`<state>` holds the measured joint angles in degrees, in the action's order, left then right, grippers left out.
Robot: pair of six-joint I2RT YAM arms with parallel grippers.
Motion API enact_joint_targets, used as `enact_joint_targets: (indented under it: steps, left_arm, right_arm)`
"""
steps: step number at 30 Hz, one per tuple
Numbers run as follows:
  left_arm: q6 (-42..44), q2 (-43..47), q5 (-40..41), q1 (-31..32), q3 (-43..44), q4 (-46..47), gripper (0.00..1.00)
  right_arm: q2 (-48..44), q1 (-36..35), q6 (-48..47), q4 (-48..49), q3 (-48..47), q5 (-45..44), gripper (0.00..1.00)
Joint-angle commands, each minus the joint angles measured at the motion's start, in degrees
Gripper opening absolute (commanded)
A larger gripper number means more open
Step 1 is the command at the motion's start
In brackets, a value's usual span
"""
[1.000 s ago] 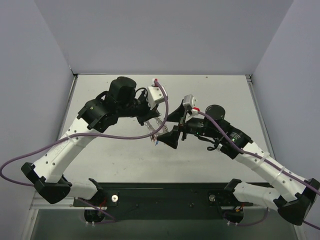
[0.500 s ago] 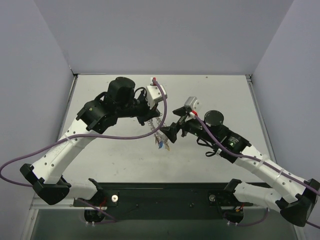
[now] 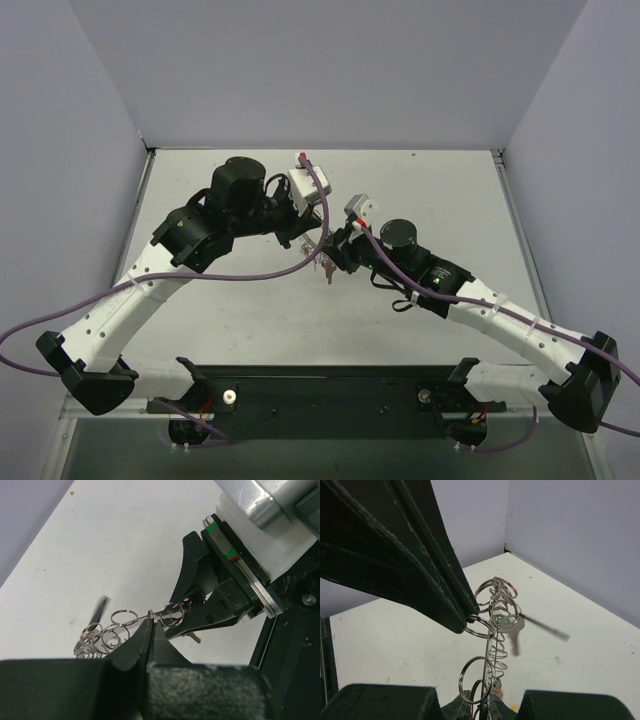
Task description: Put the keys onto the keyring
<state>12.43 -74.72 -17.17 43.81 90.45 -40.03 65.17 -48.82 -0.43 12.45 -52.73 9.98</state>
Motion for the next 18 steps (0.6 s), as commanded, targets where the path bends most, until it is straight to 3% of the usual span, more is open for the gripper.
enact_joint_targets:
  steps: [1,9,10,11,13,14,18]
  left_arm:
    - [-0.91,3.61,2.05,0.49,0.25,4.17,0.0]
    - [0.75,3.18,1.26,0.48,2.44,1.54,0.0]
    - [1.02,2.91,1.17,0.48,2.88,-0.03,0.0]
    - [1.37,2.65,1.0,0.48,3.32,-0.74,0.0]
    - [2.07,2.65,0.65,0.49,4.29,-2.59,0.0]
    - [2.42,2.56,0.47,0.48,4.38,-3.03,0.0]
    - [4.27,2.04,-1.89,0.48,5.69,-6.02,0.0]
  right_arm:
    - [-3.82,0.57,0.43,4.78,0.43,-5.58,0.0]
    - [-3.29,0.57,-0.54,1.88,-0.71,-2.78,0.03]
    - [-3.64,0.57,-1.15,1.62,-0.62,-1.64,0.11]
    - [-4.43,0.57,-2.11,0.83,-0.62,-1.45,0.28]
    - [-5.66,0.57,-3.52,-0.14,-0.71,-0.14,0.48]
    - [-7.23,0.57,-5.18,-1.36,-0.88,0.48,0.63]
    - [-12.25,0.83,-8.44,-3.48,-1.23,3.64,0.82]
